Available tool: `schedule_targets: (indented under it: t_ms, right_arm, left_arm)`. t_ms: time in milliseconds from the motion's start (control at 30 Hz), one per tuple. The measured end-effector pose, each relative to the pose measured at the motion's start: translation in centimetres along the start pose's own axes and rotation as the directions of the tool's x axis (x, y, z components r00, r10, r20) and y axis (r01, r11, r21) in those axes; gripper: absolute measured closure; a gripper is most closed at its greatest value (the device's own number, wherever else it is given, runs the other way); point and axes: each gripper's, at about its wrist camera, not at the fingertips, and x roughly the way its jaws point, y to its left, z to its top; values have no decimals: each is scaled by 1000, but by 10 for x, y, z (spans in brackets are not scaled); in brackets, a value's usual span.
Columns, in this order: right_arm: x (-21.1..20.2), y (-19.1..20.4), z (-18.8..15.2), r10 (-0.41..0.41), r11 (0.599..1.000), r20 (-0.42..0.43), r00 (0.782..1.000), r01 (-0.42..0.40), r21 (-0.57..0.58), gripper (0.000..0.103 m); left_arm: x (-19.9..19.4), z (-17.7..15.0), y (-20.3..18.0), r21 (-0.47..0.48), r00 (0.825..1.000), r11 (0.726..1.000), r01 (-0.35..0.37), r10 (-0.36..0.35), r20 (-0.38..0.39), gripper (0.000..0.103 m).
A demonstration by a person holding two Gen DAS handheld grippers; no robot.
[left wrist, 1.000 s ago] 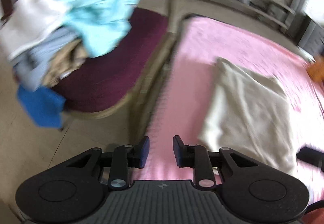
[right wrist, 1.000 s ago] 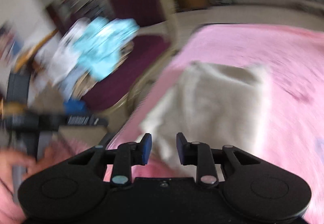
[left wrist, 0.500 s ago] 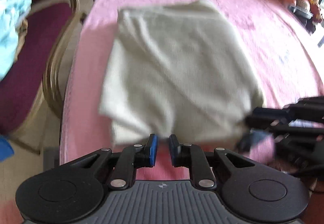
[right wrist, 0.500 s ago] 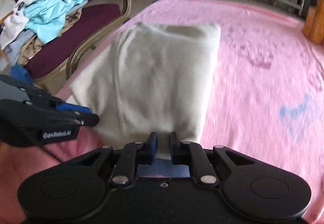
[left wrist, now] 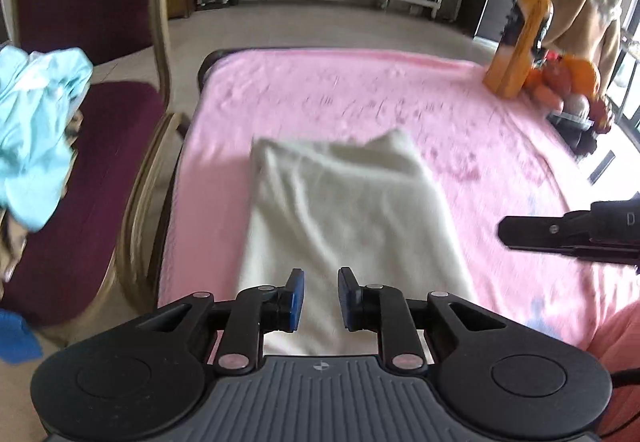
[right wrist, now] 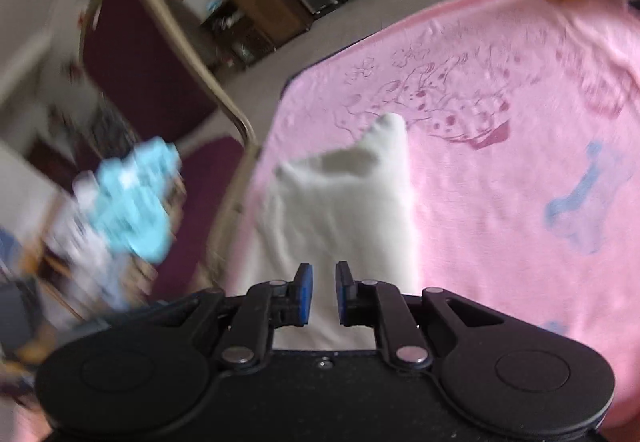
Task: Fold clothes
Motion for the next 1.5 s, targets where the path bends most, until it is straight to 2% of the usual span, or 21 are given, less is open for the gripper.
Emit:
schedule_targets:
  t_ms: [67, 200, 267, 300, 333, 433, 500, 533, 600, 700, 767, 800, 867, 933, 1000, 1100, 1167, 1300, 1367, 1433, 1500]
  right_arm:
    - [4, -2, 15, 55, 996, 7, 998, -55, 71, 90]
    - [24, -7, 48, 80, 986, 45, 996, -85, 146, 88]
    - [42, -13, 64, 47, 989, 65, 997, -56, 137, 88]
    - [52, -18, 68, 27, 991, 70, 997, -36, 131, 88]
    - [63, -24, 73, -3, 992, 71, 997, -6, 129, 89]
    - [93, -44, 83, -49, 993, 65, 997, 41, 115, 91]
    - [114, -50, 85, 25, 998, 0, 1000, -25, 58, 91]
    - [126, -51, 86, 79, 996, -66, 995, -76, 40, 91]
    - [149, -53, 87, 132, 991, -163, 978, -130, 22, 92]
    - [168, -77, 98, 71, 996, -64, 995, -68, 57, 103]
    - [178, -91, 105, 21, 996, 9, 1000, -21, 83, 103]
    - [172, -92, 108, -44, 994, 81, 996, 36, 102, 103]
    - [161, -93, 113, -168, 980, 210, 963, 139, 145, 101]
    - [149, -93, 117, -201, 975, 230, 952, 171, 142, 101]
    - [137, -98, 118, -131, 981, 210, 969, 96, 169, 99]
    - [124, -89, 114, -73, 992, 195, 978, 50, 118, 99]
    - [129, -83, 111, -31, 995, 159, 987, 14, 104, 99]
    - [150, -67, 105, 65, 995, 35, 997, -67, 67, 99]
    - [165, -67, 101, 87, 994, -35, 996, -85, 72, 99]
    - [175, -79, 99, 65, 992, -25, 998, -62, 110, 103]
    - [167, -91, 100, 31, 987, 72, 997, -42, 155, 103]
  left_arm:
    - [5, 18, -2, 1, 1000, 1000, 16, -16, 15, 84]
    - [25, 51, -10, 49, 997, 998, 33, -37, 65, 83]
    - [53, 62, -9, 75, 999, 997, 19, -22, 40, 85]
    - [73, 66, -7, 79, 1000, 997, 9, -10, 8, 94]
    - [91, 67, -3, 80, 1000, 997, 3, -2, -17, 98]
    - [130, 65, 9, 55, 999, 998, -5, 8, -44, 101]
    - [148, 61, 18, 21, 998, 1000, -17, 18, -54, 100]
    - [150, 60, 24, -19, 998, 1000, -16, 14, -67, 98]
    - [154, 58, 34, -102, 996, 995, -14, 4, -94, 95]
    - [156, 58, 42, -150, 996, 989, -3, -11, -91, 92]
    - [157, 59, 44, -171, 996, 985, 8, -23, -87, 92]
    - [154, 58, 45, -183, 997, 983, 16, -30, -78, 93]
    - [148, 56, 48, -205, 997, 978, 36, -48, -53, 95]
    - [136, 57, 48, -197, 998, 979, 61, -59, 14, 96]
    - [124, 60, 40, -148, 994, 986, 75, -62, 93, 96]
    - [128, 73, 25, -56, 989, 998, 36, -28, 147, 95]
    - [143, 82, 23, -34, 991, 999, 4, 1, 134, 95]
    - [179, 82, 31, -61, 999, 997, -37, 39, 37, 95]
    - [185, 78, 38, -72, 996, 995, -74, 77, 40, 92]
    - [180, 79, 43, -95, 984, 983, -155, 163, 75, 92]
    - [164, 79, 50, -134, 951, 956, -259, 277, 136, 96]
